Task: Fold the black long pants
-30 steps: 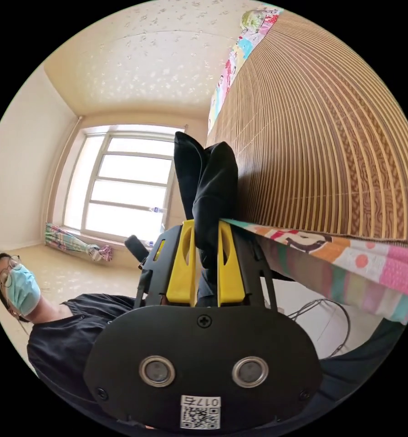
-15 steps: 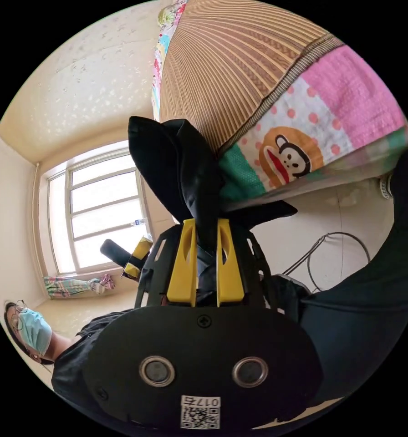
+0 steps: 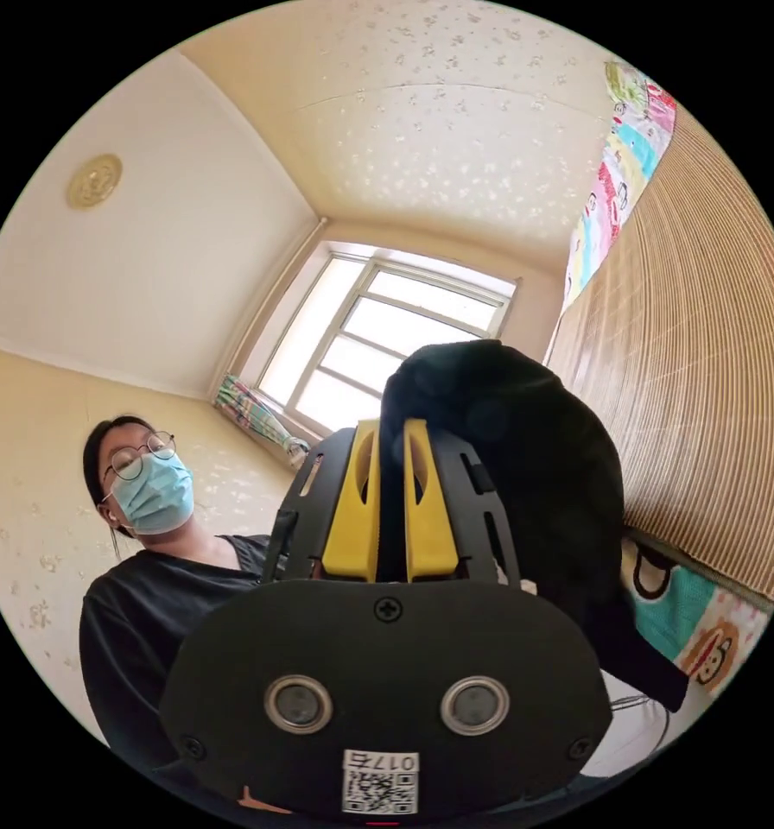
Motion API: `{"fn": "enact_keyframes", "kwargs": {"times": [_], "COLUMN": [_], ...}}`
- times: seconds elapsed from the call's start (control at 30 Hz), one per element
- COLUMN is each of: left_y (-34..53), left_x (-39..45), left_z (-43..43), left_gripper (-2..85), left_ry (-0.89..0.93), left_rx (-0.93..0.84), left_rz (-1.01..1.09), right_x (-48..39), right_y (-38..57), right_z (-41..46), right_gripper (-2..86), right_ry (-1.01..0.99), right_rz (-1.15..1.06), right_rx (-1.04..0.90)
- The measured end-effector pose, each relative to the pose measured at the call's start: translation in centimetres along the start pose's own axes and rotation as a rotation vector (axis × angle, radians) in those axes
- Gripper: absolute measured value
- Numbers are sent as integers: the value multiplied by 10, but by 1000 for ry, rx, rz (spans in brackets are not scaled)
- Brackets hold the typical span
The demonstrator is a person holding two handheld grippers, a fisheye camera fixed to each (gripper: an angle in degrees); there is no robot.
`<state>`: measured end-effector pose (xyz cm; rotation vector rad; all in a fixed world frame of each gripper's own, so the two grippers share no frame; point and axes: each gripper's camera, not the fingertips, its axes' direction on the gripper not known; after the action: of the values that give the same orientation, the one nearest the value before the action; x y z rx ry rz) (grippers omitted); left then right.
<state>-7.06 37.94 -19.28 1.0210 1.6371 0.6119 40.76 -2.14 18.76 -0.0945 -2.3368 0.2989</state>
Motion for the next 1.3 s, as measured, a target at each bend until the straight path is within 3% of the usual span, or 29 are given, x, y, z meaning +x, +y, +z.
{"fn": "enact_keyframes", "kwargs": {"times": [0.2, 0.3, 0.47, 0.57, 0.73, 0.9, 1.17, 1.23, 1.3], "left_y": [2, 19, 28, 28, 29, 27, 13, 7, -3], "left_x": [14, 4, -9, -7, -16, -14, 5, 15, 25], "left_z": [8, -16, -39, -57, -86, -132, -179, -193, -213], "left_gripper": [165, 114, 73, 64, 57, 40, 14, 12, 10], "left_ry": [-244, -218, -149, -156, -9, 243, 758, 859, 960], "left_rx": [34, 170, 197, 235, 287, 362, 558, 605, 661], "left_rz": [-44, -126, -137, -134, -134, 2, 245, 333, 433], "right_x": [5, -4, -28, -62, -95, -54, -40, -56, -92], "right_y": [-8, -4, -4, 4, 62, 153, 198, 190, 174], "right_z": [93, 103, 104, 85, 29, -21, 35, 51, 71], "right_gripper": [24, 31, 56, 59, 76, 126, 216, 213, 130], "right_ry": [28, 98, 272, 416, 550, 629, 611, 528, 295], "right_rz": [17, -17, -9, -120, -255, -69, -87, -154, -282], "right_rx": [-149, -163, -257, -234, -62, 20, -78, -73, -114]}}
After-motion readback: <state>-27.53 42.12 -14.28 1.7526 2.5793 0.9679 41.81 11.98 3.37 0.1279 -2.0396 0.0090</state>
